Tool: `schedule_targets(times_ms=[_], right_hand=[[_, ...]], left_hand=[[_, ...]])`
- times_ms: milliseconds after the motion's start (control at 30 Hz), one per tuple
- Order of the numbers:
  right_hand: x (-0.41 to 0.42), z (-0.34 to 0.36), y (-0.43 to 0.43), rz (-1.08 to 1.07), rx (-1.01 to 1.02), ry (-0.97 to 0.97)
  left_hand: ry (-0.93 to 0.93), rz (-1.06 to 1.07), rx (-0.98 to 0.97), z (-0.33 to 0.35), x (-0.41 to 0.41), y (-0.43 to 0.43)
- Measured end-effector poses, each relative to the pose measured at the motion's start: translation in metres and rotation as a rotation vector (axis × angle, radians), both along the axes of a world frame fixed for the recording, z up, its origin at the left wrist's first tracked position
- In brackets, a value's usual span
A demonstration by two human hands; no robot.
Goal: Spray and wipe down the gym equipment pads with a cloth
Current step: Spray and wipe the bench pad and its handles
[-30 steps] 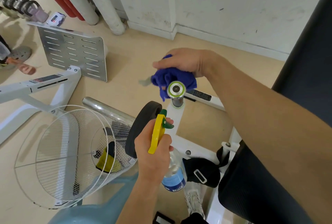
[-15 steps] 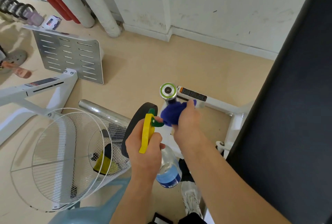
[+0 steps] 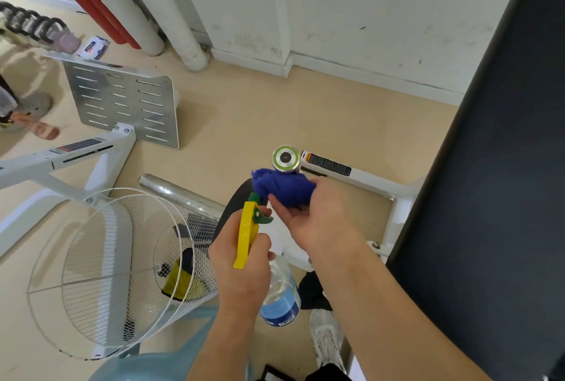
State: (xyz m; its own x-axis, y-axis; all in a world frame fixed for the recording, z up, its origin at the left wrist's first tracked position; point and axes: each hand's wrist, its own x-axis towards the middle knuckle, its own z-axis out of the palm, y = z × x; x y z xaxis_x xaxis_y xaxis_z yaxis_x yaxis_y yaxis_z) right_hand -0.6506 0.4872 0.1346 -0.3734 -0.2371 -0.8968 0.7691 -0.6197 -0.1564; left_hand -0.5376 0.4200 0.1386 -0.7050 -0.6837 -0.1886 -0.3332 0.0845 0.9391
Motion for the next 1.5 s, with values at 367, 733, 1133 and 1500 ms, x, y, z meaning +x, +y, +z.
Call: schedule_targets(times_ms=[367,733,1133,1500], right_hand=[[-0.037,-0.002,-0.007,0.361,0.528,0.384],[-0.075,0.036,0.121,-0.119,0.351,0.382],[-0.096,0.104,0.479,-0.572,0.934,0.882],[0.05,0.103,0.735,-0.957,1.32,0.47]], left_hand=[[0.003,-0.016,-0.031,0.003,-0.008,0.001],[-0.06,-0.262,-0.081,0.004,-0.022,0.065],[0.074,-0.848,-0.092,0.0,-0.088,0.325],[0.129,-1.322,-0.058,-0.016,-0.058,0.533]])
